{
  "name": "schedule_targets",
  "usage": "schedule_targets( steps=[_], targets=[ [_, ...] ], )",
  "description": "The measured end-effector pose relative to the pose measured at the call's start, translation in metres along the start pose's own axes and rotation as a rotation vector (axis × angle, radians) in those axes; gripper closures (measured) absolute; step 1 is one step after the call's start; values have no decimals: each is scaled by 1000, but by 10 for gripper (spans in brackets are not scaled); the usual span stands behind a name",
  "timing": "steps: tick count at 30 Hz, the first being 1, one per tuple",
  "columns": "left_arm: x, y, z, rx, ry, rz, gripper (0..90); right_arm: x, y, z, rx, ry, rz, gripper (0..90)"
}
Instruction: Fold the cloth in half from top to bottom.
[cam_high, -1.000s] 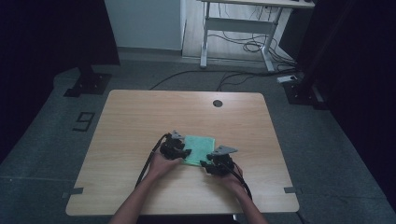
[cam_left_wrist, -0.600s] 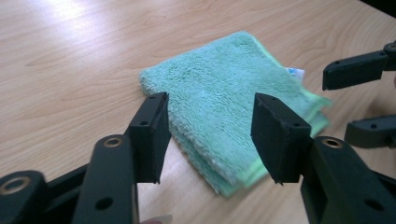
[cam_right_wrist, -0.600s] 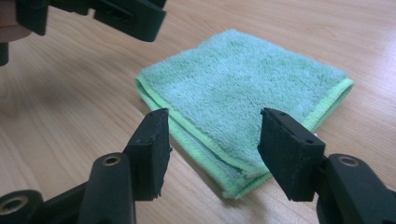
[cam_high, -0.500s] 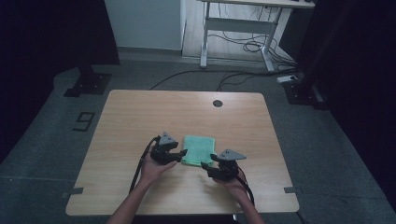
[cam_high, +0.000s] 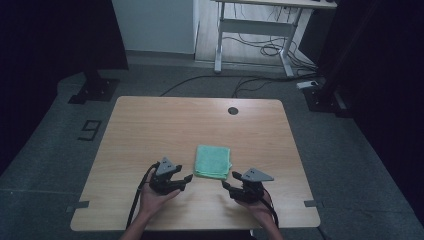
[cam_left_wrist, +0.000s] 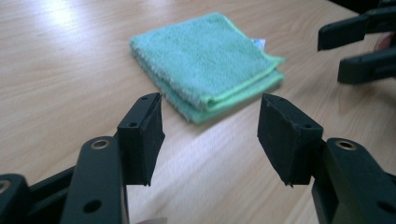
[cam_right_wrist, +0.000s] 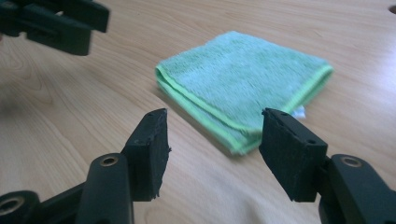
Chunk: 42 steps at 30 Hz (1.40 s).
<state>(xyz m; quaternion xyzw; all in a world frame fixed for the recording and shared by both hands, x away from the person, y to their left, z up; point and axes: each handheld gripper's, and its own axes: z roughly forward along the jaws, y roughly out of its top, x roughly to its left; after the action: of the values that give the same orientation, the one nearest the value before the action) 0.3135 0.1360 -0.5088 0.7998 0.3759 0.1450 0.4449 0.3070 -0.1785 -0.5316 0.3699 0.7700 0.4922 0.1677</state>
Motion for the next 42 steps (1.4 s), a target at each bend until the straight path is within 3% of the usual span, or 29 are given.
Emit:
schedule_targets(
  steps=[3, 7, 10, 19, 25, 42],
  targets=[
    [-4, -9, -5, 9, 7, 12, 396, 0, -8, -9, 13, -26, -14, 418],
    [-8, -21, -12, 1, 5, 1, 386, -3, -14, -23, 5, -30, 24, 418],
    [-9, -30, -18, 8, 6, -2, 383, -3, -17, -32, 5, -39, 19, 417],
    [-4, -50, -37, 28, 20, -11, 377, -7, -35, -52, 16, -59, 56, 413],
    [1, -55, -48, 23, 39, -16, 376, -8, -39, -49, 46, -63, 51, 401],
    [4, -57, -46, 32, 32, -34, 360, -9, -38, -48, 49, -79, 56, 372]
  ],
)
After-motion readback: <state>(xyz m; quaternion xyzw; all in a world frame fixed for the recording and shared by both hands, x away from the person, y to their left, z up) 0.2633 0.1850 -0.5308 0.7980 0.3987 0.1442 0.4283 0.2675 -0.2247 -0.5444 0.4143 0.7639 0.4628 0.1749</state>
